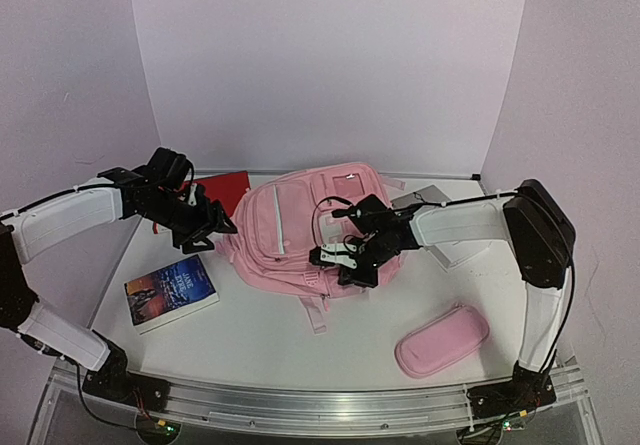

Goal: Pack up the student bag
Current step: Pick up the student bag at the center of the board.

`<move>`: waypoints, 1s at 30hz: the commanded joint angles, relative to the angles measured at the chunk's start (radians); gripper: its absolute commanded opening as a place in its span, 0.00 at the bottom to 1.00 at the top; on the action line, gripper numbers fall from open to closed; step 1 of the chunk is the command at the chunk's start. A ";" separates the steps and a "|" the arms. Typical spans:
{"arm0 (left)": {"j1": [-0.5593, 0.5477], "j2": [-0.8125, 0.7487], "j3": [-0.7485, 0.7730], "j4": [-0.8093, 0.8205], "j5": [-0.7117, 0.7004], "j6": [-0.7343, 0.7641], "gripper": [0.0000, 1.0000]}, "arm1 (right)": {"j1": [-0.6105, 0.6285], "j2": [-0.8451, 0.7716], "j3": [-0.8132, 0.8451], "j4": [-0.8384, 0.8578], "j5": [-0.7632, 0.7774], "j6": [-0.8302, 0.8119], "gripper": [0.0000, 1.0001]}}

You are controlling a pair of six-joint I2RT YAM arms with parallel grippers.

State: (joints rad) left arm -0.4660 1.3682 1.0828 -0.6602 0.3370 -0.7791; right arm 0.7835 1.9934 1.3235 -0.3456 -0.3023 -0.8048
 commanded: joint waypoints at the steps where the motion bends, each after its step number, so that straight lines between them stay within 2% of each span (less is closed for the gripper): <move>1: -0.010 -0.023 -0.011 0.027 0.013 0.015 0.68 | 0.009 -0.010 0.012 0.035 0.039 0.043 0.00; 5: -0.048 -0.015 0.001 0.004 -0.015 0.058 0.69 | 0.005 -0.050 0.122 0.002 0.000 0.202 0.00; 10: -0.101 -0.029 -0.014 0.011 -0.038 0.103 0.70 | -0.020 -0.068 0.290 -0.023 -0.146 0.431 0.00; 14: -0.140 -0.021 0.005 0.022 -0.039 0.125 0.68 | -0.042 -0.066 0.363 -0.025 -0.211 0.534 0.00; 22: -0.245 0.087 0.107 0.065 -0.057 0.133 0.61 | -0.049 -0.047 0.465 -0.024 -0.257 0.620 0.00; 30: -0.284 0.181 0.149 0.195 -0.053 0.125 0.56 | -0.049 -0.029 0.516 -0.024 -0.280 0.678 0.00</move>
State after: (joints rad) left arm -0.7370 1.5127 1.1672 -0.5628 0.2993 -0.6622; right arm 0.7353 1.9890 1.7595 -0.4515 -0.5329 -0.1837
